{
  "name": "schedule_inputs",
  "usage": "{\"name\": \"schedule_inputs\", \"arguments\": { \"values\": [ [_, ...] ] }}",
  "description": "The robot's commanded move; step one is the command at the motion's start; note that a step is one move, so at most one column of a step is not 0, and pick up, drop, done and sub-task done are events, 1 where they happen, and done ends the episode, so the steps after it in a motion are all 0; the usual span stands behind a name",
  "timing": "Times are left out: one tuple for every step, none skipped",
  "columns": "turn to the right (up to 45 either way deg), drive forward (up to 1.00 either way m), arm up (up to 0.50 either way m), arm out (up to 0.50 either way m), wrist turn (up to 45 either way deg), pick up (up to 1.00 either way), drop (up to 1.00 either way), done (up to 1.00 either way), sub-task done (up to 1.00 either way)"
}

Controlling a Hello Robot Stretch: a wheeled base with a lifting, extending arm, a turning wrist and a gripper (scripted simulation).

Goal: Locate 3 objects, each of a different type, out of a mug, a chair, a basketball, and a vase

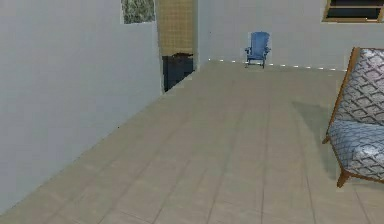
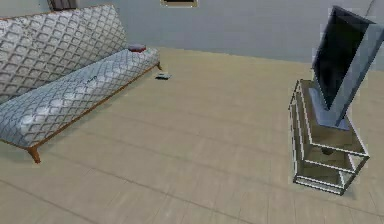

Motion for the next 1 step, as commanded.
{"name": "schedule_inputs", "arguments": {
  "values": [
    [0.0, 1.0, 0.0, 0.0, 0.0, 0.0, 0.0, 0.0, 0.0]
  ]
}}
